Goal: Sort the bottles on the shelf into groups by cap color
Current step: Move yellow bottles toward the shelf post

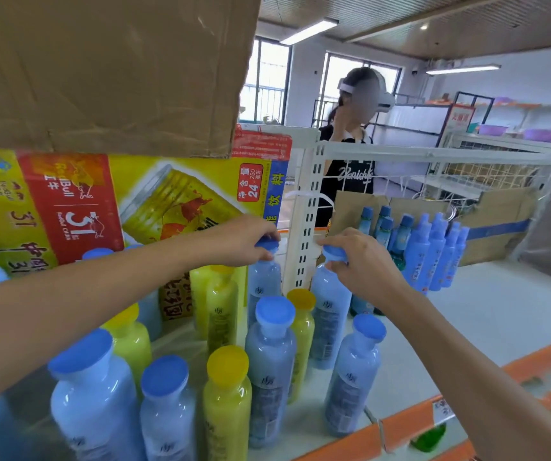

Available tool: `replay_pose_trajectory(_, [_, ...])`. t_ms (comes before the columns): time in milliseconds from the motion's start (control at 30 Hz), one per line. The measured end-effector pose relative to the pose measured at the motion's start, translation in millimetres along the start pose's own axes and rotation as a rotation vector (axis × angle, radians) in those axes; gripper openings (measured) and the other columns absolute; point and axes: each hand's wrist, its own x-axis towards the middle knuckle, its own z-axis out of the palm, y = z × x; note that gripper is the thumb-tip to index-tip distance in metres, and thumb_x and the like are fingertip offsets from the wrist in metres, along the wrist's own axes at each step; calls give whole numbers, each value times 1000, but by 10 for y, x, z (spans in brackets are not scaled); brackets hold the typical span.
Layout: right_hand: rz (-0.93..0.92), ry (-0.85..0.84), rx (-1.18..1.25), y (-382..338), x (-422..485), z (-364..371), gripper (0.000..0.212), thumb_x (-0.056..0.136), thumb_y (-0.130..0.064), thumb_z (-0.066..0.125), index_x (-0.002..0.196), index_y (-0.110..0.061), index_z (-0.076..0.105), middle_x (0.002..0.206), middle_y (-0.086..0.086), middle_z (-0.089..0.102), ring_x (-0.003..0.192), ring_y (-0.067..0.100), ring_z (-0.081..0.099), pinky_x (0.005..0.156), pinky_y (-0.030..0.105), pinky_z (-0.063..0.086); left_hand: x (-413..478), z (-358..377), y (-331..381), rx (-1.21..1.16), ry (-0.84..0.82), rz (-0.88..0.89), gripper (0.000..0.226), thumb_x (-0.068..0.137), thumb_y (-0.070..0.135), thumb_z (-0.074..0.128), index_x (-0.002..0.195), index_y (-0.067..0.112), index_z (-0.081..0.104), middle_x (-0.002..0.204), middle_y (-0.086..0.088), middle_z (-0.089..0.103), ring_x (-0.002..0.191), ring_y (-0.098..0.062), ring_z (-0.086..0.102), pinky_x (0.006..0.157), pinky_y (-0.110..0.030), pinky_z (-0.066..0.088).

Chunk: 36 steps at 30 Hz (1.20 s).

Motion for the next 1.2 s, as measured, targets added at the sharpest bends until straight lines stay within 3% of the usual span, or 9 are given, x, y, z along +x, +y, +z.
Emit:
replay_pose_trajectory(133, [-56, 94, -3, -92, 165, -203, 39, 89, -15, 58, 127, -25, 55, 115, 4, 54, 105, 25, 54, 73, 26, 35, 27, -233, 99, -61, 105, 37, 36, 88, 21, 60, 123, 14, 55, 124, -2, 57, 98, -6, 46, 80, -16, 33])
replay_pose_trajectory(233, [-112, 156, 16, -173, 307, -372, 39, 88, -13, 59, 126, -23, 56, 121, 5, 54, 108, 27, 55, 85, 34, 45, 50, -412, 194, -73, 221, 42, 37, 88, 20, 60, 124, 12, 55, 126, -3, 57, 109, -14, 51, 83, -18, 35])
replay_pose_trajectory(367, [-161, 180, 0, -287, 501, -621, 41, 90, -13, 55, 129, -24, 53, 124, 6, 52, 111, 27, 52, 92, 39, 44, 55, -647, 237, -91, 381, 63, 35, 87, 16, 61, 121, 7, 57, 124, -8, 59, 112, -20, 52, 80, -14, 32])
replay_pose_trajectory(600, [-288, 261, 63, -481, 682, -912, 39, 91, -8, 51, 126, -22, 56, 124, 8, 52, 113, 26, 49, 91, 34, 40, -74, -1049, 276, -150, 637, 57, 26, 86, 18, 62, 110, 8, 65, 108, -7, 66, 95, -15, 58, 84, -22, 44])
replay_pose_trajectory(767, [-403, 309, 175, -640, 749, -958, 36, 91, -10, 53, 124, -23, 58, 118, 8, 55, 103, 27, 52, 78, 29, 37, -270, -1251, 271, -113, 736, 20, 23, 86, 20, 63, 106, 9, 66, 98, 4, 62, 89, -6, 55, 72, -5, 38])
replay_pose_trajectory(933, [-539, 287, 341, -894, 778, -913, 35, 87, -6, 56, 119, -20, 62, 112, 11, 58, 101, 23, 53, 82, 25, 36, -603, -1354, 223, -109, 806, -78, 20, 85, 19, 63, 102, 10, 68, 96, 4, 65, 86, -4, 58, 84, -17, 44])
replay_pose_trajectory(1200, [-711, 263, 475, -1432, 800, -848, 33, 80, -12, 57, 109, -25, 66, 100, 9, 59, 86, 14, 49, 77, 31, 41, -1322, -1447, 123, -27, 886, -310, 22, 83, 15, 66, 104, 8, 67, 96, 1, 65, 92, -12, 61, 91, -31, 48])
